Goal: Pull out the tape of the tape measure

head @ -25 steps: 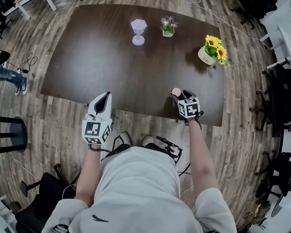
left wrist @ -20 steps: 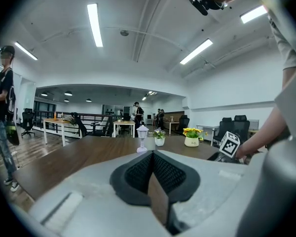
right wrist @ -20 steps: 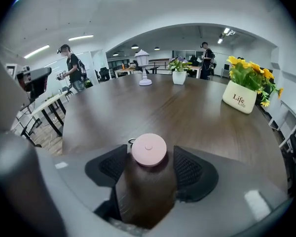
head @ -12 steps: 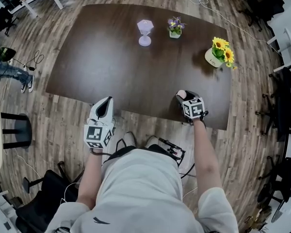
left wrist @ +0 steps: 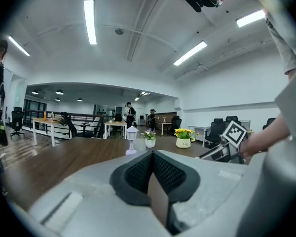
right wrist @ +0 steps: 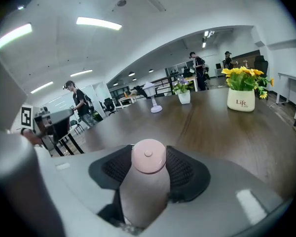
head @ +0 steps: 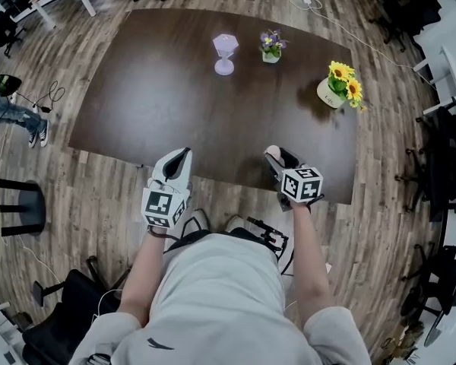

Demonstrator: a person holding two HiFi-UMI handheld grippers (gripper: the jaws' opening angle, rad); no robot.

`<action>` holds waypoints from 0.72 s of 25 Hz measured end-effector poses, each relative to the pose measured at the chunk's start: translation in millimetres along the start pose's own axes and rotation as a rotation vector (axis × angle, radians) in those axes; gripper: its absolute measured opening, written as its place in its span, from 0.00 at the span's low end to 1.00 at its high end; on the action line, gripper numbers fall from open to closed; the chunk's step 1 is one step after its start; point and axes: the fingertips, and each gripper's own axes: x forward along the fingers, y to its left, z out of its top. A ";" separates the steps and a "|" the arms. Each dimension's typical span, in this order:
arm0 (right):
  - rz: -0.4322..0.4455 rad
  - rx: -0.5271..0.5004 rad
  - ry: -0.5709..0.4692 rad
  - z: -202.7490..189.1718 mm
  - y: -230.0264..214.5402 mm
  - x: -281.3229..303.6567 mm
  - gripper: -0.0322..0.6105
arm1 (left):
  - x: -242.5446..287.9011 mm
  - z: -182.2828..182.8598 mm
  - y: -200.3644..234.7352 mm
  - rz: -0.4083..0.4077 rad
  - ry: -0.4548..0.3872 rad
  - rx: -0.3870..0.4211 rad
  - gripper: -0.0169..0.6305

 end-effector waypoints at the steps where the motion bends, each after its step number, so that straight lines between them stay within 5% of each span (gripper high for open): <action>1: 0.013 -0.006 -0.016 9.4 13.2 -4.7 0.39 | 6.5 3.4 -7.6 -0.023 -0.009 0.008 0.04; 6: 0.104 -0.025 -0.116 63.6 77.8 -20.9 0.39 | 37.9 16.2 -52.5 -0.162 -0.046 0.090 0.04; 10: 0.153 -0.019 -0.128 87.4 110.1 -29.5 0.39 | 47.0 22.7 -82.1 -0.253 -0.062 0.181 0.16; 18: 0.217 -0.064 -0.051 82.5 143.1 -32.2 0.39 | 47.0 13.5 -98.4 -0.287 -0.049 0.345 0.20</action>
